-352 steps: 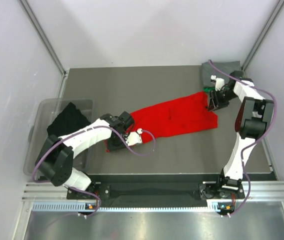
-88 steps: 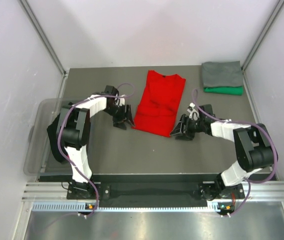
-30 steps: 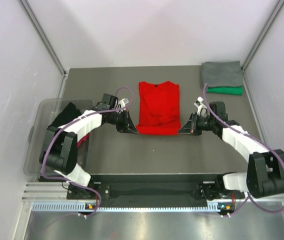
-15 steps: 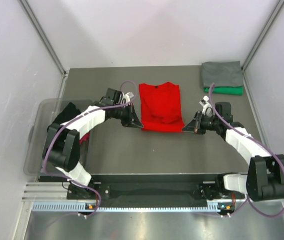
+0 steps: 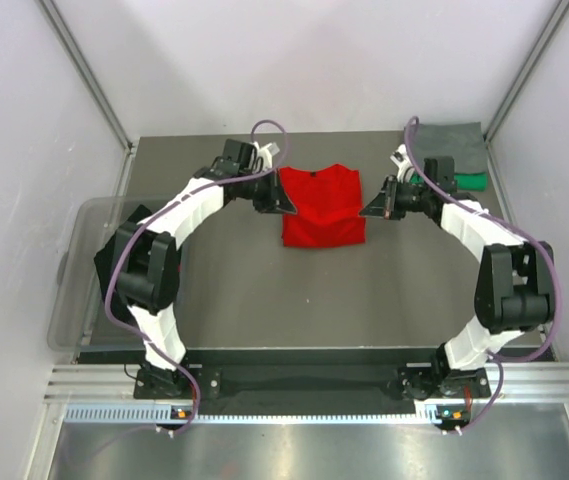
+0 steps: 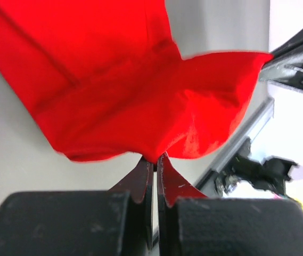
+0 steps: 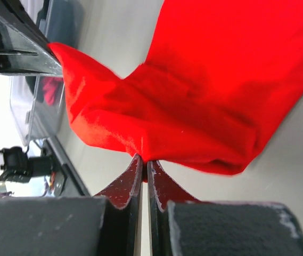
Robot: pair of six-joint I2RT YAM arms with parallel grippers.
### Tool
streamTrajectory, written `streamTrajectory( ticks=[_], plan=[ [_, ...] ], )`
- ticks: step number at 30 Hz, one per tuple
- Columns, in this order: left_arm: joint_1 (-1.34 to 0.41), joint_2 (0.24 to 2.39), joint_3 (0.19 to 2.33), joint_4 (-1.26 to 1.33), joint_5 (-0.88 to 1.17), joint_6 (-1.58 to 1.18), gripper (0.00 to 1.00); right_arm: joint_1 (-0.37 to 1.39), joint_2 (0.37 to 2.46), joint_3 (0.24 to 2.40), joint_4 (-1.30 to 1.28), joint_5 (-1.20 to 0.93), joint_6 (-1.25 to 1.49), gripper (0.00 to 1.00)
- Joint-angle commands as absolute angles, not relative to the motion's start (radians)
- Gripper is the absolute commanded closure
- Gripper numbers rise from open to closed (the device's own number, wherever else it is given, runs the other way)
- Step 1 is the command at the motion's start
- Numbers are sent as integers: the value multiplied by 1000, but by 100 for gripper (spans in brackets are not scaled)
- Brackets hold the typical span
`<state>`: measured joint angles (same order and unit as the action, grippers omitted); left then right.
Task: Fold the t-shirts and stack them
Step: Fold the tshirt
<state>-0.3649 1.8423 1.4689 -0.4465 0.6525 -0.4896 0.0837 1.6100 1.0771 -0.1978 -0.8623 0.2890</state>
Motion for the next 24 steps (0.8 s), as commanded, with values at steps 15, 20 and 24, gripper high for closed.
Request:
streamTrajectory(
  ticks=[15,20,24],
  plan=[
    [-344,2051,1781,-601,468,-361,100,63,1888,1387,60,-861,351,100],
    [-325,2109,1862,-618,419,-353,100,60,1971,1446,89,-850,354,100],
    [-316,2160,1917,-617,414,-345,100,58,2043,1531,87,-854,365,100]
  ],
)
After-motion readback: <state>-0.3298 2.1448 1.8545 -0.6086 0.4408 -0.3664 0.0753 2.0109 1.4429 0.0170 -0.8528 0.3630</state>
